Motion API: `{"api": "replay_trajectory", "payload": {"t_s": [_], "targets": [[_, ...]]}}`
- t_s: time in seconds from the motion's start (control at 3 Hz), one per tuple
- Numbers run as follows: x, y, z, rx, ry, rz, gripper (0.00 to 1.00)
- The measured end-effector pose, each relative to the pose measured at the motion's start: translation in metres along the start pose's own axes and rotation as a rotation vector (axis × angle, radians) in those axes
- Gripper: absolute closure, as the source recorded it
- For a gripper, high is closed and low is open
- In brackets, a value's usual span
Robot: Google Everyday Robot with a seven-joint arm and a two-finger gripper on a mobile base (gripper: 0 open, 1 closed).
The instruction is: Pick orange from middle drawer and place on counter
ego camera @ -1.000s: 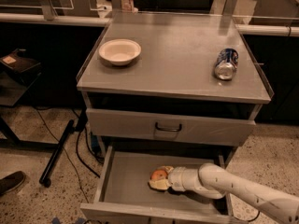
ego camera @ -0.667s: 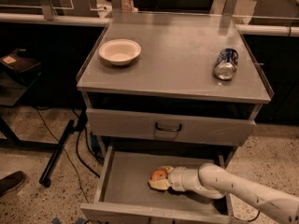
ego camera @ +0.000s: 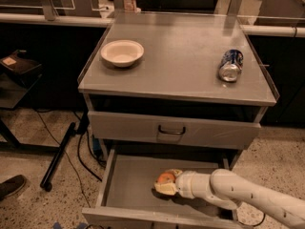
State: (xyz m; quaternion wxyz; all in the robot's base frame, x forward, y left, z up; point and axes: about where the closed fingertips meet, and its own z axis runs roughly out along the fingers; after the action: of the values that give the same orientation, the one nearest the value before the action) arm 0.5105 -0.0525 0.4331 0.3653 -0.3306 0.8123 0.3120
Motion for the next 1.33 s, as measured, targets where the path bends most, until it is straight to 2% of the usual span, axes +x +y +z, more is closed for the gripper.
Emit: {"api": "replay_trajectory", "payload": {"t_s": [0.33,0.67,1.0,1.33], "targets": [[-0.029,0.022,-0.038,0.005,-0.014,-0.018,1.0],[-0.071,0.053,-0.078,-0.003,-0.022,-0.084,1.0],[-0.083,0.054,-0.088,0.011,-0.023,-0.105,1.0],[-0.091,0.055,-0.097,0.015,-0.036,-0.089,1.0]]}}
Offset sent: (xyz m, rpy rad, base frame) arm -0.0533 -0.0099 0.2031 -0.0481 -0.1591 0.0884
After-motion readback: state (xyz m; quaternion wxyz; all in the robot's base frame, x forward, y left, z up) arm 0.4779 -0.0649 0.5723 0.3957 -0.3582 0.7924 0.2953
